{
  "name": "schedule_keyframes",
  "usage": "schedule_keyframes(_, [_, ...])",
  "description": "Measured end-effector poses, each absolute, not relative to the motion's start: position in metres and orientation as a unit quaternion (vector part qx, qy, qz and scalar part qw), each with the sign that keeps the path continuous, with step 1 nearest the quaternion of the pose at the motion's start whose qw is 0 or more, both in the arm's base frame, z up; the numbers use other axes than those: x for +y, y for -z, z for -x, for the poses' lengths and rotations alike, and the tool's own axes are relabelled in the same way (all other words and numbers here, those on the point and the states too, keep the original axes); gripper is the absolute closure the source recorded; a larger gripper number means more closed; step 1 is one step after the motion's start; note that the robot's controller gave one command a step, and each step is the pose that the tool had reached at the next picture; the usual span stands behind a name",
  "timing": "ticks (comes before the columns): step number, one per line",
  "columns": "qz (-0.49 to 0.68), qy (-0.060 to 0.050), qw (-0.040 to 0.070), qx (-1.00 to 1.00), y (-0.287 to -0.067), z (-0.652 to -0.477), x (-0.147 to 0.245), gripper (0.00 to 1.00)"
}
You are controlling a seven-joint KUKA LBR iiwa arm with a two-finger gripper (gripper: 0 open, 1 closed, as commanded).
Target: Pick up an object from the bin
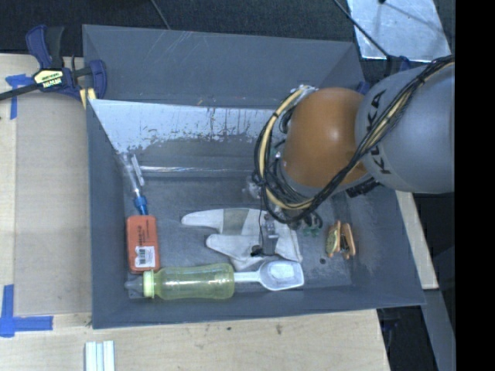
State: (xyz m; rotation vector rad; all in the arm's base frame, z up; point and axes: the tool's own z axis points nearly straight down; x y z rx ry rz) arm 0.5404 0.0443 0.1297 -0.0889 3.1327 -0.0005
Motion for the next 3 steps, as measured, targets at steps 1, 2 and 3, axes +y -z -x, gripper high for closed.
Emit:
schedule_keyframes(1, [0.030, 0.000, 0.000, 1.000, -0.089, -0.507, 0.055, 0.00])
schedule_keyframes(2, [0.004, -0.001, 0.006, 1.000, -0.073, -0.532, 0.056, 1.00])
schedule_keyframes(3, [0.004, -0.001, 0.006, 1.000, -0.073, -0.532, 0.056, 1.00])
